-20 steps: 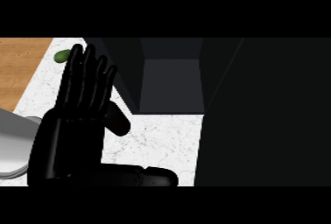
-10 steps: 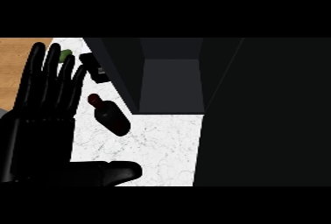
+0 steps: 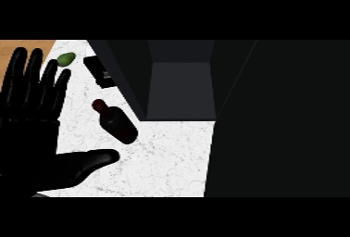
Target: Pick up the wine, place it into the cabinet and close the cabinet
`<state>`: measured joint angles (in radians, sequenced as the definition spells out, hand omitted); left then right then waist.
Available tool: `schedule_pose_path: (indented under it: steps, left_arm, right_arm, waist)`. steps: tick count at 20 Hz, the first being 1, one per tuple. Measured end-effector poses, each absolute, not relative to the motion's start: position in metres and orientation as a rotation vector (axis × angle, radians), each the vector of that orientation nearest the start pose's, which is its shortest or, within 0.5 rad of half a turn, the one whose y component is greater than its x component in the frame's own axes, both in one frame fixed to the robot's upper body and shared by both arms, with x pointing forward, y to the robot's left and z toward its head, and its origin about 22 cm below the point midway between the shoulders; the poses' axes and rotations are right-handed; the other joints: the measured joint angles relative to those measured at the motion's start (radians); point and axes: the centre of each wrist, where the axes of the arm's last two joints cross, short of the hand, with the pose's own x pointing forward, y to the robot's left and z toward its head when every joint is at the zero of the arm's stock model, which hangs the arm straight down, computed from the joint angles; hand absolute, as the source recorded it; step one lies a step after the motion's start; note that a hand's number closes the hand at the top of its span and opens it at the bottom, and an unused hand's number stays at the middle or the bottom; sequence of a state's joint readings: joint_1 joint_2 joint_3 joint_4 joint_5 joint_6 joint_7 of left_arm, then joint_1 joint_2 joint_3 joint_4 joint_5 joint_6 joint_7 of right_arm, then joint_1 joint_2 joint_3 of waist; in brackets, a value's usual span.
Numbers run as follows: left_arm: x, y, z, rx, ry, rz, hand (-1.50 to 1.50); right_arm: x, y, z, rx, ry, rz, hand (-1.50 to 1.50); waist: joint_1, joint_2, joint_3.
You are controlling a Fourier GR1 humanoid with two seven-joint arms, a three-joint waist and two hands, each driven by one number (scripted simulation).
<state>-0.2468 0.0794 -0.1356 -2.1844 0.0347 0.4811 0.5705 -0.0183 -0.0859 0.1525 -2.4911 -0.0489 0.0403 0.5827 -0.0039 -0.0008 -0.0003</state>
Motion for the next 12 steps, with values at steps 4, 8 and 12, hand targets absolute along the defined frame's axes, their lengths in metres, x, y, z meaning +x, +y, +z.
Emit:
schedule_pose_path:
  steps: [4,8,12]
  left_arm:
    - [0.222,0.208,0.178,-0.09,-1.763,0.306,-1.5]
    - [0.227,0.223,0.161,-0.1,-1.713,0.322,-1.5]
    - [0.227,0.233,0.143,-0.115,-1.669,0.323,-1.5]
  right_arm:
    - [0.146,-0.211,0.197,0.141,-1.904,0.238,-1.5]
    - [0.146,-0.21,0.197,0.148,-1.898,0.238,-1.5]
    - [0.146,-0.21,0.198,0.149,-1.903,0.236,-1.5]
  waist:
    - [0.0,0.0,0.0]
    - [0.0,0.0,0.0]
    - [-0.001,0.0,0.0]
